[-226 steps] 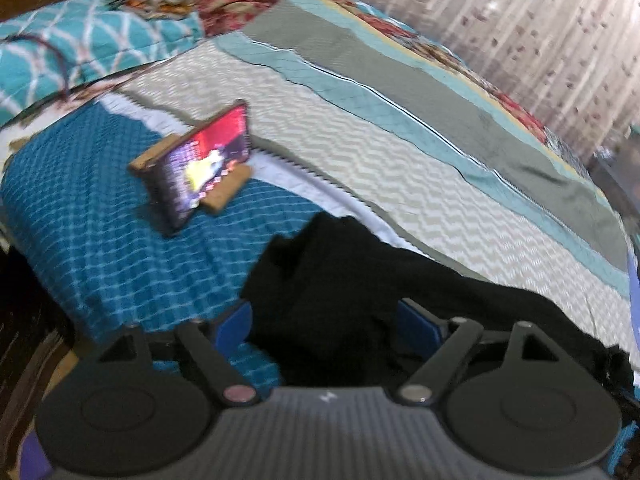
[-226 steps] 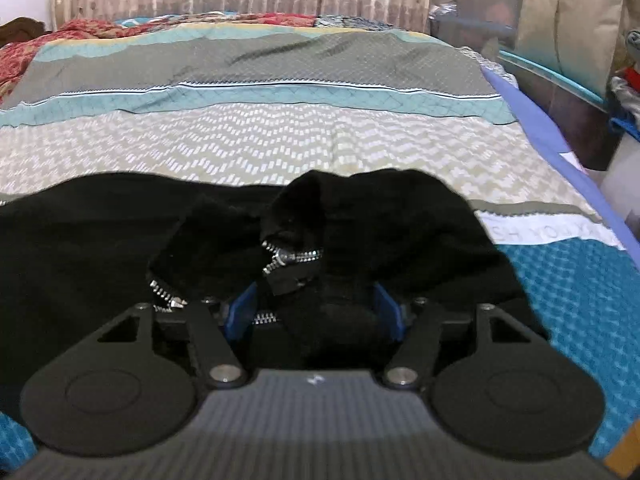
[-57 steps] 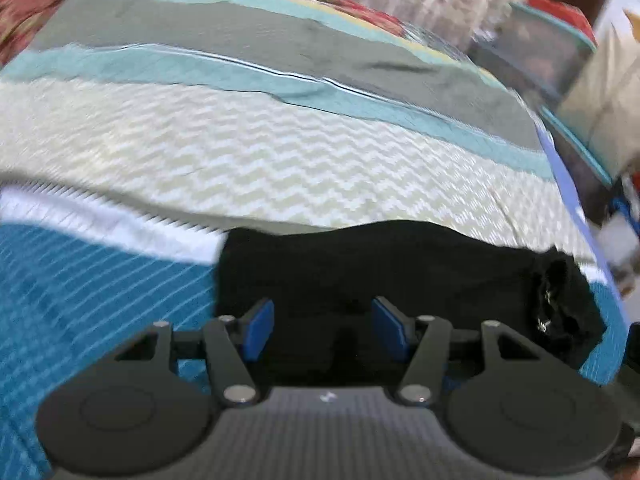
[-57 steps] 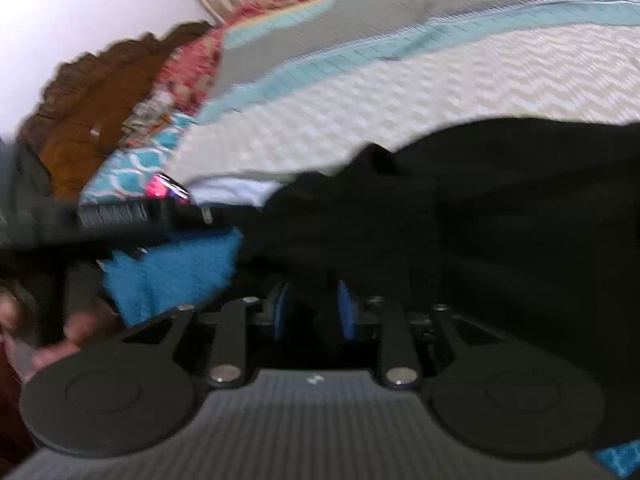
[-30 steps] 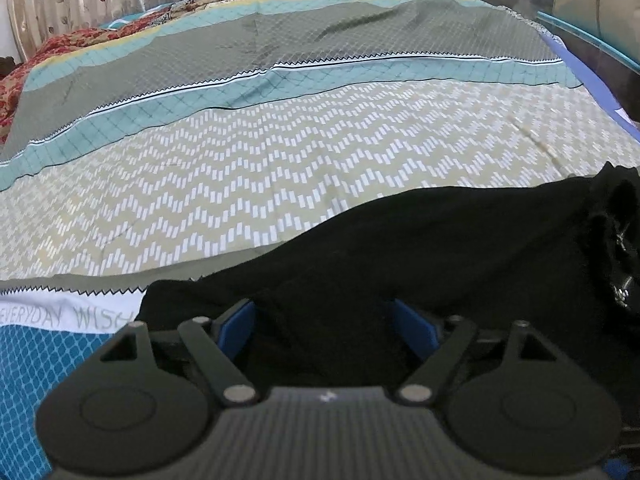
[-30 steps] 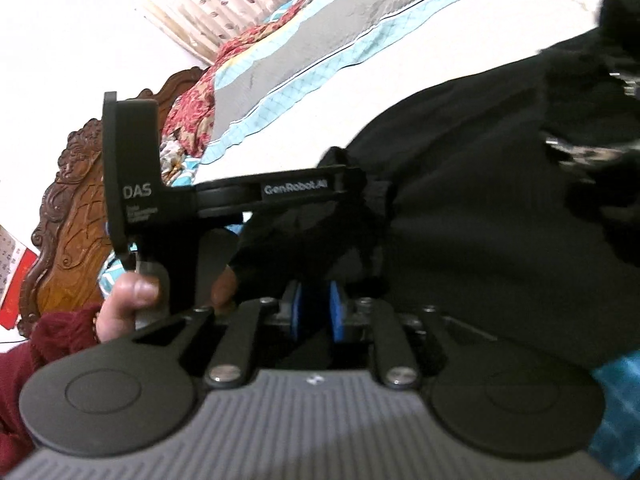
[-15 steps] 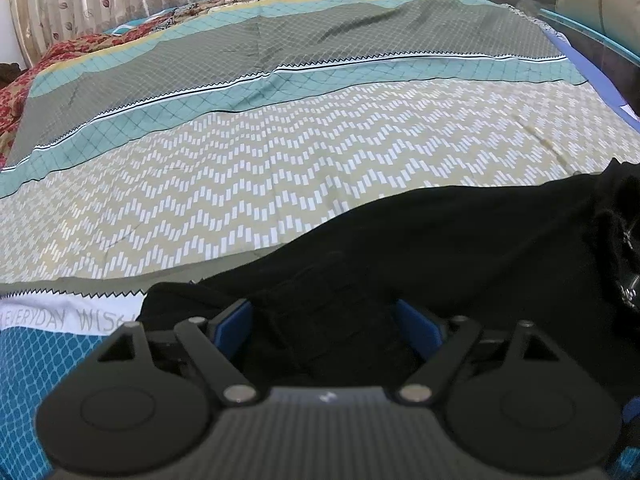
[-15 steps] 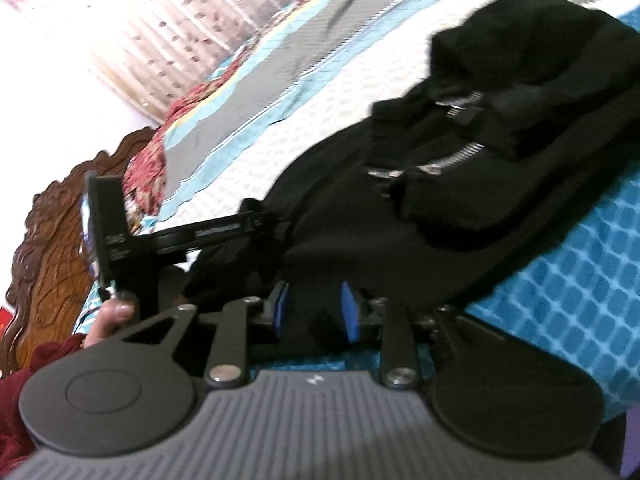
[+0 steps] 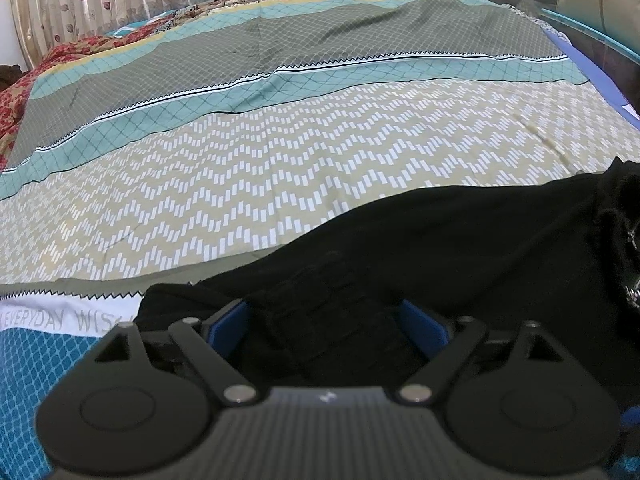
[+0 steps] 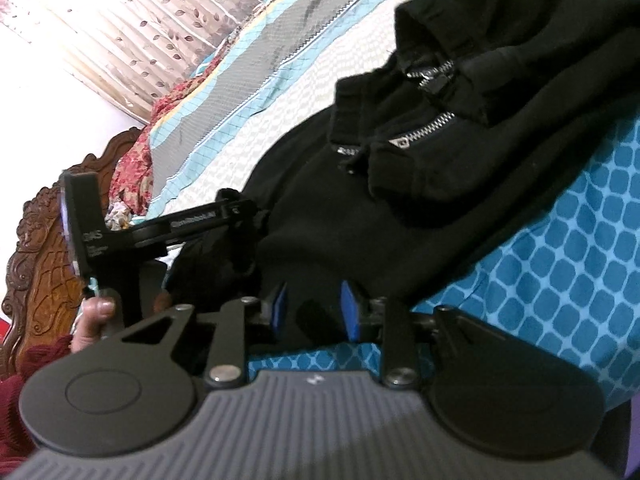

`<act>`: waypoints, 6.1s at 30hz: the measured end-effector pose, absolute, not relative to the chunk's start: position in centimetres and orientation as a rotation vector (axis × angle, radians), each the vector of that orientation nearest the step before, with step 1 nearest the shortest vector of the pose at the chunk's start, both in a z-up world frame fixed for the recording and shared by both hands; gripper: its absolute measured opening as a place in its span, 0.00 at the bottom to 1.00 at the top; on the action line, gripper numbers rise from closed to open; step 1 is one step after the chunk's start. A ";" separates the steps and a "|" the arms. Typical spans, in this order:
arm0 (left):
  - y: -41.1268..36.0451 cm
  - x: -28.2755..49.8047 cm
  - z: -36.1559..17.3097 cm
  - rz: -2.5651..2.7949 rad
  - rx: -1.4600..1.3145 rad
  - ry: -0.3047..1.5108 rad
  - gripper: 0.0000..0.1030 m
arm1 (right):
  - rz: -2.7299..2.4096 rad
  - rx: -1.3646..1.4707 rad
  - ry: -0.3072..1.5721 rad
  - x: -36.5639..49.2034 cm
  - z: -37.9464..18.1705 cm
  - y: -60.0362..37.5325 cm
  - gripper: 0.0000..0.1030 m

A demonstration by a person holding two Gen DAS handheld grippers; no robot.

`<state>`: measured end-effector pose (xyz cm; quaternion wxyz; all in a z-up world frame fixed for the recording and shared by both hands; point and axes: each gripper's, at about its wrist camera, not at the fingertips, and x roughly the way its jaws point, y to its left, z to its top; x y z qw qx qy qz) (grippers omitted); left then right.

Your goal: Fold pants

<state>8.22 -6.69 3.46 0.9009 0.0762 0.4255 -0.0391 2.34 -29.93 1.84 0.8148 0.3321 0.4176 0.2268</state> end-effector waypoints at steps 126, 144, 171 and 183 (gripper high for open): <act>5.7 -1.6 4.1 -0.271 -0.213 0.977 0.53 | 0.386 -0.111 0.816 16.2 5.5 -14.2 0.07; 8.1 -0.4 9.1 -0.284 -0.296 0.845 0.58 | 0.453 0.238 0.762 10.3 9.1 -21.2 0.29; 8.1 6.9 2.8 0.006 -0.291 1.023 0.86 | 0.545 0.346 0.901 8.9 4.0 -17.6 0.31; 6.8 2.8 8.1 0.030 -0.190 0.917 0.82 | 0.598 0.401 0.819 6.5 6.7 -18.2 0.43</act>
